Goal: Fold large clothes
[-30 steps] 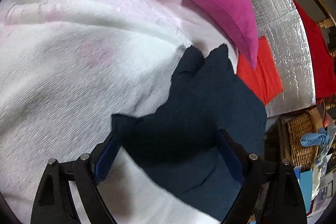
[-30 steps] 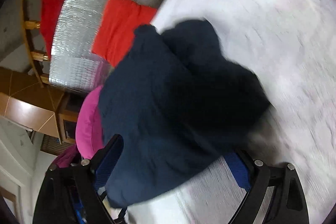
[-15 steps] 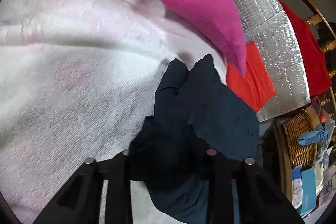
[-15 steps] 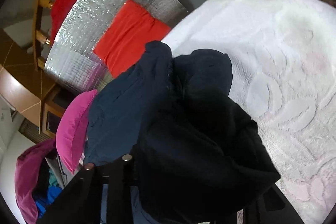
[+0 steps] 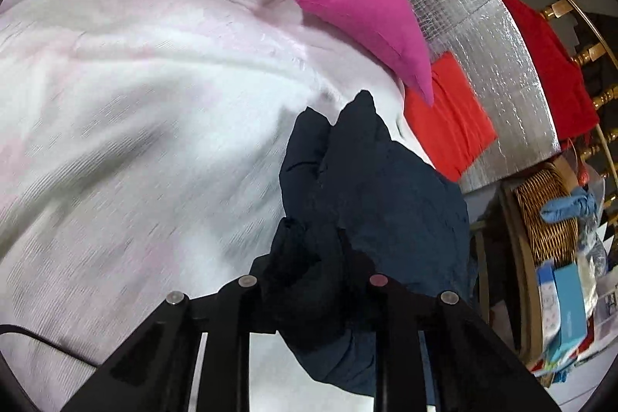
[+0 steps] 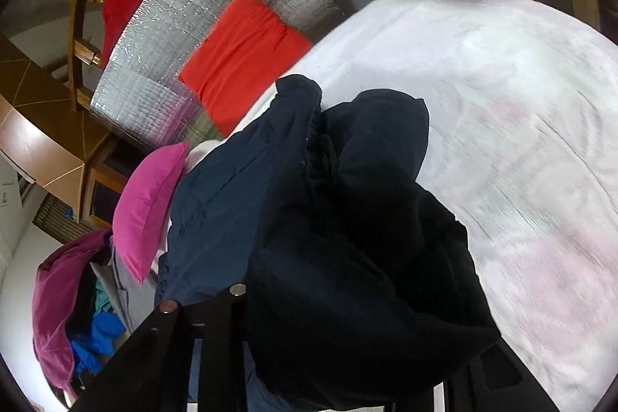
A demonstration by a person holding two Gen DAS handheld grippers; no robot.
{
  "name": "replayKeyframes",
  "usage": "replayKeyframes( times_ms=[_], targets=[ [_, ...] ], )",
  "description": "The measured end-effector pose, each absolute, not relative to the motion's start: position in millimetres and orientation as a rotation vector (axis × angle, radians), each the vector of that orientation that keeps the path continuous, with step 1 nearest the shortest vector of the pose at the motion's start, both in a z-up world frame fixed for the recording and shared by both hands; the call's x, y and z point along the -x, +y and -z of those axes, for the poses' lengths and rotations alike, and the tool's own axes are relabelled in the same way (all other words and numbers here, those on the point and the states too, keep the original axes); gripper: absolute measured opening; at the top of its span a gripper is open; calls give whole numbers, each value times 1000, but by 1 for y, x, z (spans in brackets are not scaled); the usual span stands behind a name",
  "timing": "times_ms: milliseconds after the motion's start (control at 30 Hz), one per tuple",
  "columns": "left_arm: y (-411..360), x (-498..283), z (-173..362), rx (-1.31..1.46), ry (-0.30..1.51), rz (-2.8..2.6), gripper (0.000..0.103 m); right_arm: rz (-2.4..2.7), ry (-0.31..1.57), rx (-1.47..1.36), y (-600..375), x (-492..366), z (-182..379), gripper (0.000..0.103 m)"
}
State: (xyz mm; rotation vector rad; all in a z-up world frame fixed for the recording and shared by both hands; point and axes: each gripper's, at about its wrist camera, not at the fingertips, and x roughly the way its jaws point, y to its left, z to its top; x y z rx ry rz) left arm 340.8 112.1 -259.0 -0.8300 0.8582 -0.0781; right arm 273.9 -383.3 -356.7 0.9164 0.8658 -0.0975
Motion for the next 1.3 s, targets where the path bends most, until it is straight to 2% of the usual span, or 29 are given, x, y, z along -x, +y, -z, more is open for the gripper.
replayKeyframes(
  times_ms=[233,267,433,467,567,667,800,867,1067,1300],
  targets=[
    [127,-283,273,801,897,75,26,64,926,-934,-379,-222,357,34],
    [129,-282,276,800,911,73,29,62,975,-931,-379,-220,364,36],
    [138,-293,274,742,999,89,56,45,1070,-1000,-391,-218,376,54],
    [140,-294,272,735,1006,91,58,45,1082,-995,-394,-212,374,59],
    [155,-293,256,679,971,75,60,36,1096,-967,-408,-192,362,60],
    [163,-299,241,641,907,55,70,51,1069,-956,-427,-173,354,67],
    [153,-323,240,650,897,103,74,191,927,-901,-454,-172,335,79],
    [148,-337,246,661,935,138,74,166,918,-900,-456,-184,335,84],
    [129,-365,276,686,1075,162,74,54,1085,-953,-457,-253,381,84],
    [132,-384,293,765,1102,209,74,-17,1160,-962,-443,-286,412,85]
  ],
)
